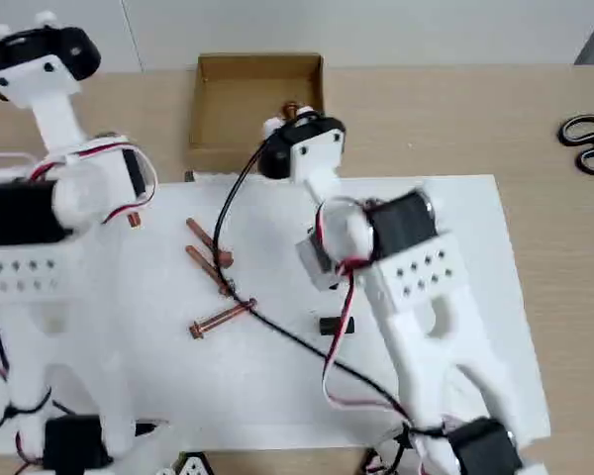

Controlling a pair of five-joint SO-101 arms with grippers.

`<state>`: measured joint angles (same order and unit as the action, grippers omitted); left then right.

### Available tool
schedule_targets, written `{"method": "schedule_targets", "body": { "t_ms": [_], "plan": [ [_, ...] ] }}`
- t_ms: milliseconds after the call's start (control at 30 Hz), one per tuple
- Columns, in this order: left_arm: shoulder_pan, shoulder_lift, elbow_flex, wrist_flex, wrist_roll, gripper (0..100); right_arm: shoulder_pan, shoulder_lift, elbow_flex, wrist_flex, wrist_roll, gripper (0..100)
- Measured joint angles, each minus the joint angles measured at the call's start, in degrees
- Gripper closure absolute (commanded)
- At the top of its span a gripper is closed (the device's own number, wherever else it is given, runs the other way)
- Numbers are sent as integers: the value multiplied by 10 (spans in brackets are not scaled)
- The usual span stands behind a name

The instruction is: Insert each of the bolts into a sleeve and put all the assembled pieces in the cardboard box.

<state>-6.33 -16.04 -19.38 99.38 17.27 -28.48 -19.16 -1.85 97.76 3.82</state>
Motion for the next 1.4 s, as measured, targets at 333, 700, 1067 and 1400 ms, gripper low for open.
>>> {"method": "schedule_targets", "body": {
  "t_ms": [333,700,1067,1400],
  "plan": [
    [32,-174,164,-8,-51,994,-7,-102,108,-3,-16,995],
    [32,-441,533,-217,-54,994,-8,-308,331,-113,-16,995],
    [32,-742,849,-436,-35,994,-8,-488,578,-310,-16,995],
    [32,-796,873,-456,92,994,-108,-497,699,-455,-16,995]
  ]
}}
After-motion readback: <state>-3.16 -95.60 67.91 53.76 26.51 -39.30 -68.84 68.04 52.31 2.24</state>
